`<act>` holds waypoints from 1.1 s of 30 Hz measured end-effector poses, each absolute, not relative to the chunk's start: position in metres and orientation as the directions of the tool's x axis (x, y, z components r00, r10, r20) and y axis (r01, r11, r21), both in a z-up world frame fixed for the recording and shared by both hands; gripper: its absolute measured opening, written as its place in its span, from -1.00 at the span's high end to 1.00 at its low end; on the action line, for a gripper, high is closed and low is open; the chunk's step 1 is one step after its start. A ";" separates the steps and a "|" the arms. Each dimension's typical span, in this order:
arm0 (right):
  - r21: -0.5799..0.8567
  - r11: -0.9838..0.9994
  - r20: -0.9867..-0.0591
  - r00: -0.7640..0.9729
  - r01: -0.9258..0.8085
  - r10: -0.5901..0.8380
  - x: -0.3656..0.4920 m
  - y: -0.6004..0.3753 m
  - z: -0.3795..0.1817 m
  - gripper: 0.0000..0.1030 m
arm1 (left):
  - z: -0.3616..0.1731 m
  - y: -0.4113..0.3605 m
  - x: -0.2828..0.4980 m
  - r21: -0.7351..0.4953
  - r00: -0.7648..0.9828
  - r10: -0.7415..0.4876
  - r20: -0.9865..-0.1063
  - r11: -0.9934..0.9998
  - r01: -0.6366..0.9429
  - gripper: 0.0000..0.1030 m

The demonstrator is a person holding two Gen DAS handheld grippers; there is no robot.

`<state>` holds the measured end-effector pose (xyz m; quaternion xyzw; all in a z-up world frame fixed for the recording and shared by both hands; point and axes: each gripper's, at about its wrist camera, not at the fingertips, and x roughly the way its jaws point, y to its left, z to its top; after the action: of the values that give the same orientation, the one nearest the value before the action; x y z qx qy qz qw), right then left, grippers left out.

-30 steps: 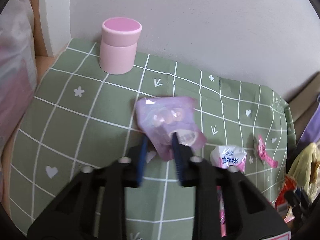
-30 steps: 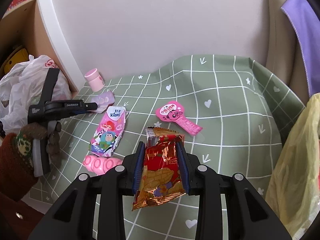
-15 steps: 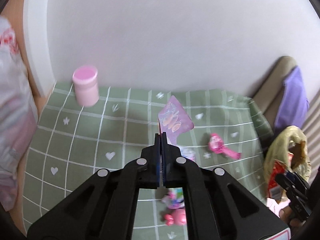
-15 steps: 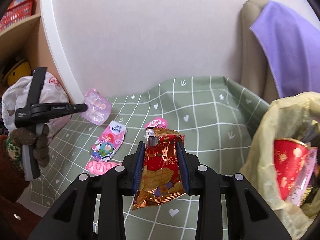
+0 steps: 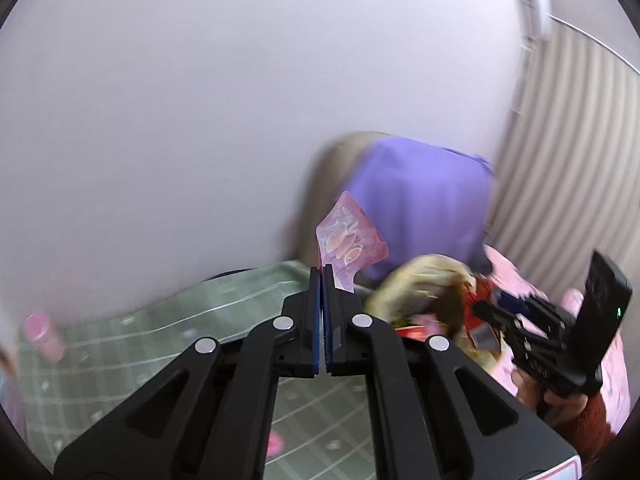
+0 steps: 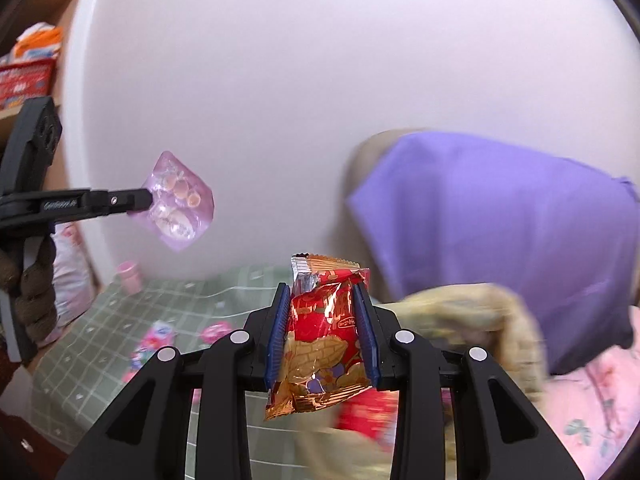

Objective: Collect trash
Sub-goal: 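Carry the snack pack and lilac wrapper with both tools to the yellow bag, then open both tools to drop the snack pack and lilac wrapper into the bag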

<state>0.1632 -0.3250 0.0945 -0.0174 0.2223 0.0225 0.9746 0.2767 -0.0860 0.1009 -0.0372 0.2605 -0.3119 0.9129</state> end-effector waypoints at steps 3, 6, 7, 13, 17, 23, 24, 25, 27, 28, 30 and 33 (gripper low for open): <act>-0.029 0.999 -0.423 0.905 0.045 -0.053 0.145 -0.354 0.101 0.40 | 0.097 -0.125 0.275 -0.226 0.601 -0.648 -0.468 0.745 0.627 0.98; -0.017 0.989 -0.430 0.892 0.144 -0.138 0.127 -0.386 0.101 0.40 | 0.087 -0.159 0.277 -0.243 0.523 -0.688 -0.504 0.693 0.678 0.98; -0.010 0.987 -0.434 0.888 0.162 -0.150 0.124 -0.393 0.100 0.39 | 0.082 -0.169 0.279 -0.252 0.494 -0.698 -0.518 0.677 0.692 0.97; 0.036 0.976 -0.456 0.873 0.215 -0.175 0.114 -0.417 0.094 0.39 | 0.044 -0.223 0.289 -0.263 0.387 -0.690 -0.612 0.638 0.724 0.98; 0.026 0.980 -0.468 0.868 0.199 -0.164 0.122 -0.412 0.091 0.39 | 0.030 -0.247 0.291 -0.241 0.361 -0.670 -0.648 0.631 0.737 0.97; 0.011 0.988 -0.493 0.861 0.153 -0.127 0.140 -0.407 0.083 0.39 | 0.027 -0.264 0.304 -0.230 0.342 -0.672 -0.657 0.610 0.758 0.97; 0.013 0.989 -0.501 0.857 0.149 -0.123 0.144 -0.407 0.080 0.40 | 0.027 -0.268 0.308 -0.227 0.335 -0.674 -0.659 0.602 0.765 0.97; 0.014 0.989 -0.509 0.852 0.149 -0.121 0.148 -0.406 0.077 0.40 | 0.027 -0.273 0.315 -0.227 0.326 -0.672 -0.664 0.597 0.769 0.97; 0.020 0.988 -0.523 0.844 0.153 -0.120 0.153 -0.406 0.071 0.40 | 0.025 -0.279 0.325 -0.249 0.293 -0.676 -0.677 0.584 0.773 0.97; 0.026 0.987 -0.534 0.837 0.157 -0.119 0.156 -0.407 0.067 0.40 | 0.023 -0.281 0.331 -0.265 0.277 -0.678 -0.680 0.580 0.770 0.97; 0.034 0.986 -0.552 0.826 0.162 -0.116 0.161 -0.408 0.060 0.40 | 0.017 -0.286 0.339 -0.284 0.254 -0.676 -0.691 0.578 0.765 0.97; 0.030 0.986 -0.560 0.820 0.164 -0.119 0.163 -0.408 0.056 0.39 | 0.009 -0.293 0.346 -0.296 0.226 -0.668 -0.709 0.573 0.764 0.97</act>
<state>0.1628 -0.4081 0.0556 0.0383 0.2910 -0.0744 0.9531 0.3465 -0.2934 0.0086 0.0571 0.4208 -0.4583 0.7808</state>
